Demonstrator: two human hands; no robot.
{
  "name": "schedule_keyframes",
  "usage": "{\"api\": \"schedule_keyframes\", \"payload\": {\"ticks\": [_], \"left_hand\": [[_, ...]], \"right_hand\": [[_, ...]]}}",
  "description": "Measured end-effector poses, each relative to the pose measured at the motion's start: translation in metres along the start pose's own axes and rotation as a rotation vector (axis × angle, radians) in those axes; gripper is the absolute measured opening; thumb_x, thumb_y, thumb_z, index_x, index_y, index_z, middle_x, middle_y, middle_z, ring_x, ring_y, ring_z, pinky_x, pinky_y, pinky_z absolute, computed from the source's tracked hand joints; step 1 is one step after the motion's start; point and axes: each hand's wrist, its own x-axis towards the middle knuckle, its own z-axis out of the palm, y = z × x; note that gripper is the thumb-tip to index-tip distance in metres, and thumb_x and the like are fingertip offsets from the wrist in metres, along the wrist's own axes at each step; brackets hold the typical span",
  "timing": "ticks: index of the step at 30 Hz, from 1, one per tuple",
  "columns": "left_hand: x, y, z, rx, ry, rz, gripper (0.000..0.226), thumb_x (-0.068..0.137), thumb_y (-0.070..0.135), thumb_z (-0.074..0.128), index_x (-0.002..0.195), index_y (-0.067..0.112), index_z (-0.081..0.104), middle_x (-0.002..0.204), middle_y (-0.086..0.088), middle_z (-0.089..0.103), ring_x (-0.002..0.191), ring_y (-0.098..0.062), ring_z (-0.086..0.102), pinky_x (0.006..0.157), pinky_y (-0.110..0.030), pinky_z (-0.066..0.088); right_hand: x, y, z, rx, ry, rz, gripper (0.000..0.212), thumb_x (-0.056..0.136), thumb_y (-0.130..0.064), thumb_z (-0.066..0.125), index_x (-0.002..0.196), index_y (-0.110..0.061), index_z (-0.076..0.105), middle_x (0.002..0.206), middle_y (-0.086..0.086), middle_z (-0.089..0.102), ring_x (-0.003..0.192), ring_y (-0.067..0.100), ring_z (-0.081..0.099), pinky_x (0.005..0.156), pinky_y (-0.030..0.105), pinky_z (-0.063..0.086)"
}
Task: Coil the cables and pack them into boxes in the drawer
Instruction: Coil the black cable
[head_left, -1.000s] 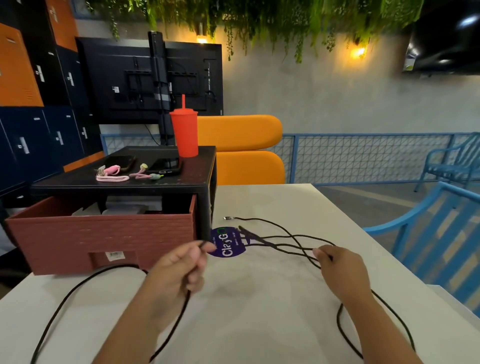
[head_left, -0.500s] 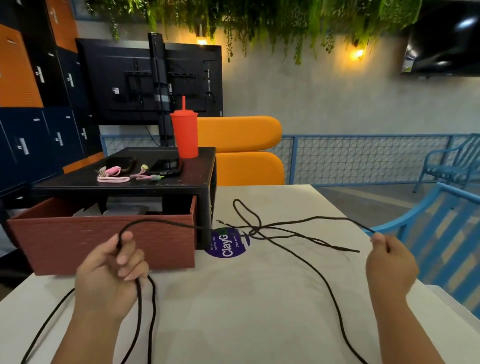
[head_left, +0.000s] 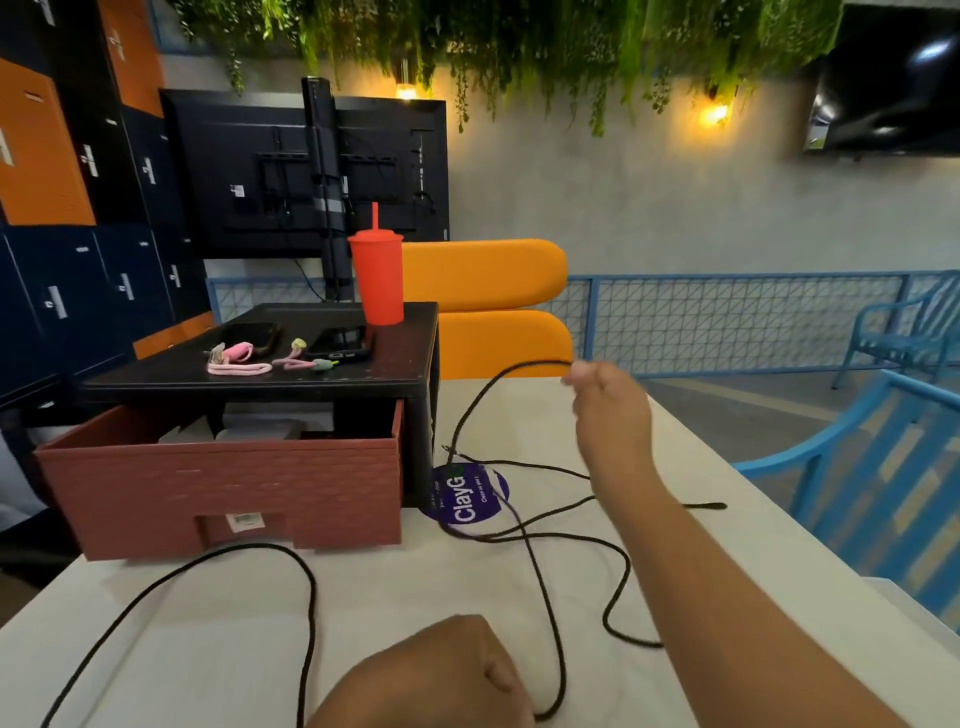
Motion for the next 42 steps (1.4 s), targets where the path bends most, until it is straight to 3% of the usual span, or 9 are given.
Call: {"api": "schedule_keyframes", "payload": {"ticks": [5, 11, 14, 17, 22, 25, 32, 37, 42], "left_hand": [[-0.011, -0.018, -0.035, 0.111, -0.070, -0.099, 0.014, 0.076, 0.014, 0.061, 0.070, 0.020, 0.073, 0.051, 0.020, 0.059, 0.052, 0.005, 0.052, 0.058, -0.008, 0.038], [-0.010, -0.048, -0.059, 0.058, 0.164, -0.361, 0.036, 0.084, 0.001, 0.052, 0.052, 0.015, 0.063, 0.043, 0.006, 0.058, 0.035, -0.002, 0.051, 0.045, -0.012, 0.040], [-0.010, -0.049, -0.058, -0.028, 0.173, -0.324, 0.024, 0.082, -0.001, 0.048, 0.065, 0.013, 0.058, 0.048, 0.004, 0.062, 0.035, -0.006, 0.052, 0.042, -0.014, 0.037], [-0.006, -0.041, -0.048, -0.070, 0.133, -0.239, 0.012, 0.083, 0.004, 0.051, 0.079, 0.013, 0.058, 0.051, 0.005, 0.062, 0.037, -0.006, 0.051, 0.041, -0.015, 0.038], [0.007, -0.037, -0.030, 0.021, 0.239, -0.126, 0.007, 0.077, 0.029, 0.068, 0.082, 0.027, 0.063, 0.064, 0.009, 0.057, 0.049, -0.001, 0.050, 0.047, -0.011, 0.037], [0.010, -0.035, -0.020, 0.075, 0.349, -0.070, 0.011, 0.075, 0.033, 0.065, 0.083, 0.037, 0.059, 0.069, 0.009, 0.055, 0.058, -0.002, 0.050, 0.051, -0.010, 0.035], [0.026, -0.036, -0.009, 0.318, 0.607, -0.137, 0.071, 0.088, 0.051, 0.046, 0.147, 0.029, 0.014, 0.117, 0.005, 0.057, 0.109, -0.014, 0.054, 0.084, -0.024, 0.042], [0.036, -0.036, -0.009, 0.407, 0.626, -0.115, 0.035, 0.094, 0.045, 0.039, 0.125, 0.029, 0.040, 0.106, 0.008, 0.060, 0.103, -0.015, 0.058, 0.081, -0.026, 0.044], [0.042, -0.042, -0.008, 0.371, 0.658, -0.069, 0.012, 0.095, 0.041, 0.040, 0.097, 0.029, 0.039, 0.091, 0.010, 0.056, 0.085, -0.013, 0.055, 0.075, -0.024, 0.044]], "right_hand": [[0.088, -0.018, -0.031, 0.243, 0.357, 0.162, 0.026, 0.088, -0.021, 0.044, 0.062, -0.024, 0.047, 0.065, -0.004, 0.045, 0.059, 0.012, 0.040, 0.056, 0.030, 0.032], [0.141, -0.036, -0.083, 0.194, 0.538, 0.023, 0.031, 0.096, -0.024, 0.035, 0.067, -0.025, 0.043, 0.062, -0.005, 0.042, 0.056, 0.011, 0.039, 0.051, 0.025, 0.030], [0.133, -0.014, -0.086, -0.045, 0.260, 0.086, 0.024, 0.090, -0.009, 0.041, 0.071, -0.021, 0.050, 0.073, -0.001, 0.050, 0.071, 0.018, 0.049, 0.059, 0.024, 0.040], [0.113, 0.033, -0.076, -0.634, -0.175, 0.220, 0.024, 0.093, -0.005, 0.045, 0.111, 0.001, 0.060, 0.107, 0.016, 0.061, 0.097, 0.027, 0.059, 0.083, 0.035, 0.047], [0.072, 0.077, -0.077, -1.057, -0.696, 0.357, 0.054, 0.094, -0.031, 0.050, 0.143, -0.014, 0.033, 0.151, 0.005, 0.028, 0.139, 0.024, 0.025, 0.112, 0.033, 0.021], [0.066, 0.097, -0.087, -1.286, -0.762, 0.389, 0.056, 0.093, -0.041, 0.048, 0.140, -0.012, 0.038, 0.147, 0.006, 0.036, 0.135, 0.024, 0.032, 0.111, 0.034, 0.026], [0.056, 0.146, -0.111, -1.549, -0.799, 0.468, 0.054, 0.092, -0.047, 0.046, 0.133, -0.012, 0.043, 0.136, 0.005, 0.049, 0.124, 0.022, 0.046, 0.104, 0.031, 0.036], [0.065, 0.162, -0.106, -1.446, -0.786, 0.397, 0.045, 0.097, -0.038, 0.038, 0.131, -0.009, 0.041, 0.135, 0.008, 0.049, 0.123, 0.024, 0.047, 0.103, 0.031, 0.036], [0.079, 0.172, -0.084, -1.473, -0.798, 0.236, 0.032, 0.096, -0.034, 0.039, 0.115, -0.014, 0.054, 0.121, 0.004, 0.057, 0.111, 0.021, 0.053, 0.096, 0.029, 0.039]]}}
